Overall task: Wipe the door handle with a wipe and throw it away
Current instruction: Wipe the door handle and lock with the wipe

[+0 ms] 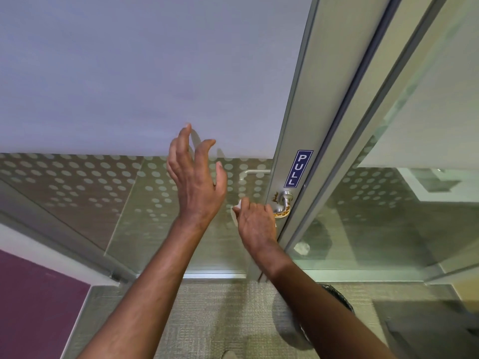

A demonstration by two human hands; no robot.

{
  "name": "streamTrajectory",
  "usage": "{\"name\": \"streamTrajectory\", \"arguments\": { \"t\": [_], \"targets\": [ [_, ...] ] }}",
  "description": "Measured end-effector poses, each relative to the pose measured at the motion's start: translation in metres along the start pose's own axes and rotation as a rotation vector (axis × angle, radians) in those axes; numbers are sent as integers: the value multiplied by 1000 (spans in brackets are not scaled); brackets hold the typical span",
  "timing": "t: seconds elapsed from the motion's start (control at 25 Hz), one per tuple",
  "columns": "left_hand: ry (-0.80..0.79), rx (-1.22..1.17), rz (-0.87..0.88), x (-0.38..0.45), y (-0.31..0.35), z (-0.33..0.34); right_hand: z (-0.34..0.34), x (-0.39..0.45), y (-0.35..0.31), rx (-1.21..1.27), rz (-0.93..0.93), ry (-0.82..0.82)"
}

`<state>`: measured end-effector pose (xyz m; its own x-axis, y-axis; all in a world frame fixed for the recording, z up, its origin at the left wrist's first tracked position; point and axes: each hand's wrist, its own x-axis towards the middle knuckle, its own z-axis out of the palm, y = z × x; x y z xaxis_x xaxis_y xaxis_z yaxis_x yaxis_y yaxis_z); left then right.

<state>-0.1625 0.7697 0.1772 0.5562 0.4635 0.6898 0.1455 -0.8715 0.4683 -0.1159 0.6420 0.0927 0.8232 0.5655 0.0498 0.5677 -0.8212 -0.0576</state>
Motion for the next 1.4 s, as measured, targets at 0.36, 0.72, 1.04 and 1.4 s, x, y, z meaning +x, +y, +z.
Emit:
{"name": "streamTrajectory", "arguments": {
  "t": [0.36, 0.72, 1.04, 1.4],
  "targets": [
    [-59, 140, 82, 12, -9, 18, 34, -19, 24, 17, -136, 282],
    [-94, 150, 106, 16, -21, 36, 25, -8, 31, -141, -164, 226],
    [-72, 165, 129, 19, -19, 44, 19, 20, 3, -29, 43, 219],
    [-100, 169, 131, 18, -21, 41, 63, -12, 113, -124, -360, 519]
  ]
}}
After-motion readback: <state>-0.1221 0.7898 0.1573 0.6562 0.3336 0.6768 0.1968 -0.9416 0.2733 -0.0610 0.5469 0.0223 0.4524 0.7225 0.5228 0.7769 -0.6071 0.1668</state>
